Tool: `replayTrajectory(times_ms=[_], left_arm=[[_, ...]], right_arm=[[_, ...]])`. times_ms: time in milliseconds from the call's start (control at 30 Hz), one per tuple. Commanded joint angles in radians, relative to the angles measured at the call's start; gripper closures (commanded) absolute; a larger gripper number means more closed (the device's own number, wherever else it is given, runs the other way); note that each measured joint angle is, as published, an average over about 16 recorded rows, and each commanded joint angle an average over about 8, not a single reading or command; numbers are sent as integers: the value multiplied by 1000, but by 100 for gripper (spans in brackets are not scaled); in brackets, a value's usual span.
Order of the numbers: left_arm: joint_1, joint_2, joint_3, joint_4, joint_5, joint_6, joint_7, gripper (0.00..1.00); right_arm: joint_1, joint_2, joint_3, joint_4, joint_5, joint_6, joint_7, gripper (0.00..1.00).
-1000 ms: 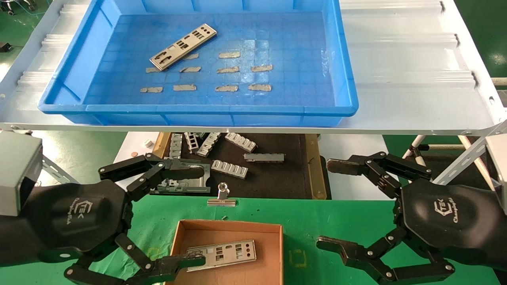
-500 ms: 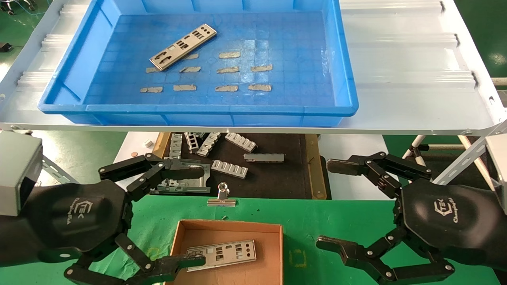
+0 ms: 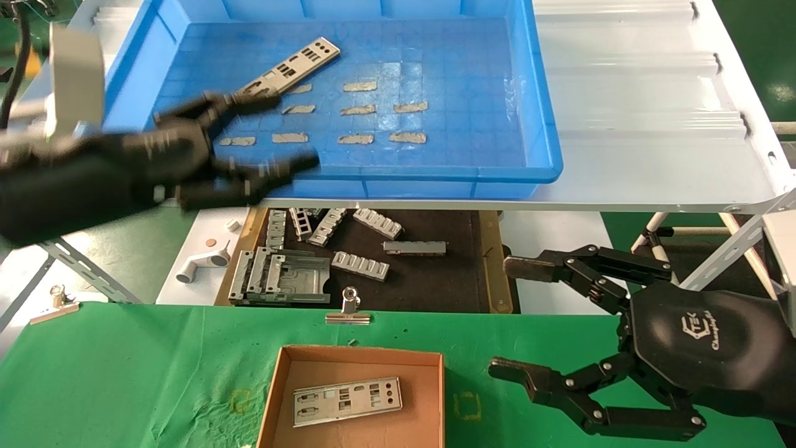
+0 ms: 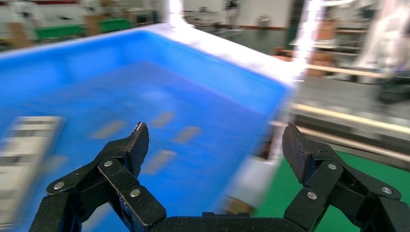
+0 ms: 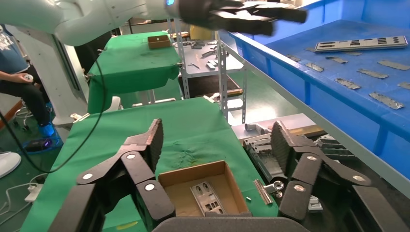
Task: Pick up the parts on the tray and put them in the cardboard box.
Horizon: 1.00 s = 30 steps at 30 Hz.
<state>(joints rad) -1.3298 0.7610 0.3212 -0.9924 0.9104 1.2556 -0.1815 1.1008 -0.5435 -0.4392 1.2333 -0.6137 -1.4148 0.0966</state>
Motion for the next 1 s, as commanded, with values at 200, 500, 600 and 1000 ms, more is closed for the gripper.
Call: replayTrajectory(times_ms=[200, 500, 600, 1000], left_arm=[[-191, 94, 48, 236, 118, -52, 47, 0], [-406, 216, 128, 560, 258, -73, 141, 0], [-452, 248, 146, 645, 291, -89, 181, 0], [-539, 322, 153, 861, 312, -148, 285, 3]], right_arm=[[0, 0, 0, 0, 0, 0, 0, 100], [0, 0, 0, 0, 0, 0, 0, 100], [0, 0, 0, 0, 0, 0, 0, 100], [0, 0, 0, 0, 0, 0, 0, 100]])
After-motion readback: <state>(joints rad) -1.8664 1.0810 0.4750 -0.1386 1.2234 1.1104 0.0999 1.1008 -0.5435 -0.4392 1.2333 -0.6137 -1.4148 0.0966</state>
